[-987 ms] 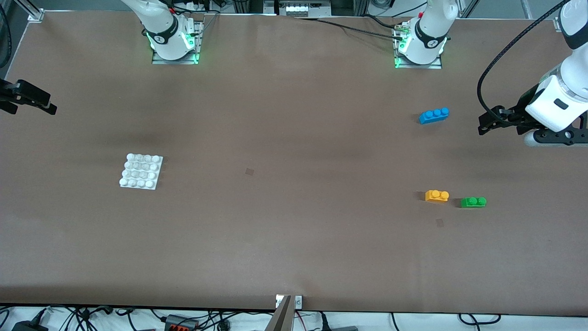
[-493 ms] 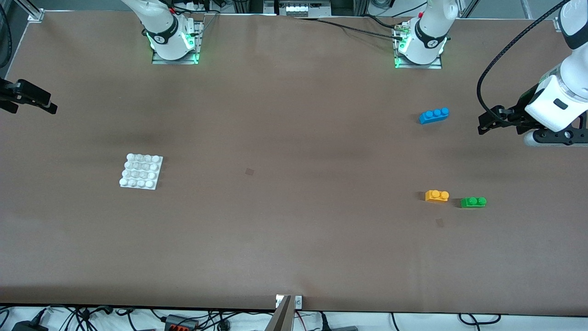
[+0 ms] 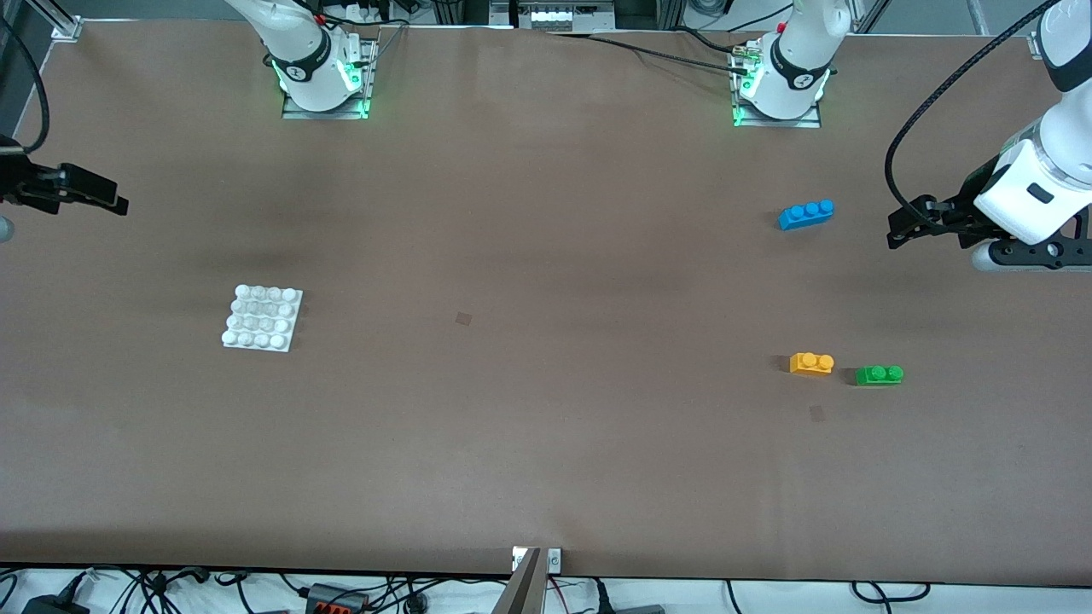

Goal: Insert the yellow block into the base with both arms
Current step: 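Reach and grasp the white base plate with the right gripper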

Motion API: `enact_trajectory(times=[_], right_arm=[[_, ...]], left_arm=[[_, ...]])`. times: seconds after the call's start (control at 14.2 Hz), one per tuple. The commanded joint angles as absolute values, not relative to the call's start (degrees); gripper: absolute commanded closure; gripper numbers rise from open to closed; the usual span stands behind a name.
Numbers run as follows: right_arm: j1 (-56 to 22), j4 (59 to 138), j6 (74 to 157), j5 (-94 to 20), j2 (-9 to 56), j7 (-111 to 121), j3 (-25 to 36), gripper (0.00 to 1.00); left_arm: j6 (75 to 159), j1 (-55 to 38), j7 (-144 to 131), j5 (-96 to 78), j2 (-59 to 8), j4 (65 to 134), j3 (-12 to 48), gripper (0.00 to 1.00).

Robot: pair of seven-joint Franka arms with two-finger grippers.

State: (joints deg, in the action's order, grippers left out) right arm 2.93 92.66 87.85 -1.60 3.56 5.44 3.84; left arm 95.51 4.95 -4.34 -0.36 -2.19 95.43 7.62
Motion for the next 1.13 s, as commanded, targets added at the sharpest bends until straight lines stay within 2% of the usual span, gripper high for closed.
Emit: enact_trajectory(times=[0.0, 0.28, 0.49, 0.56, 1.06], right_arm=[[3.4, 91.9, 88.7, -1.8, 7.3, 7.7, 3.4, 0.00], [3.2, 92.7, 92.3, -1.1, 14.0, 8.1, 3.4, 0.00], [2.9, 96.7, 95.1, -1.1, 18.2, 7.6, 3.4, 0.00], [3.0, 99.7, 99.1, -1.1, 19.1, 7.6, 3.3, 0.00], [3.3, 123.4, 143.9, -1.3, 19.6, 5.2, 3.5, 0.00]], left_arm=[[94.0, 4.8, -4.0, -1.8, -3.1, 93.4, 7.5, 0.00], [94.0, 4.8, -4.0, -1.8, -3.1, 93.4, 7.5, 0.00], [94.0, 4.8, -4.0, -1.8, -3.1, 93.4, 7.5, 0.00], [94.0, 4.8, -4.0, -1.8, -3.1, 93.4, 7.5, 0.00], [93.9, 4.9, -4.0, -1.8, -3.6, 93.4, 7.5, 0.00]])
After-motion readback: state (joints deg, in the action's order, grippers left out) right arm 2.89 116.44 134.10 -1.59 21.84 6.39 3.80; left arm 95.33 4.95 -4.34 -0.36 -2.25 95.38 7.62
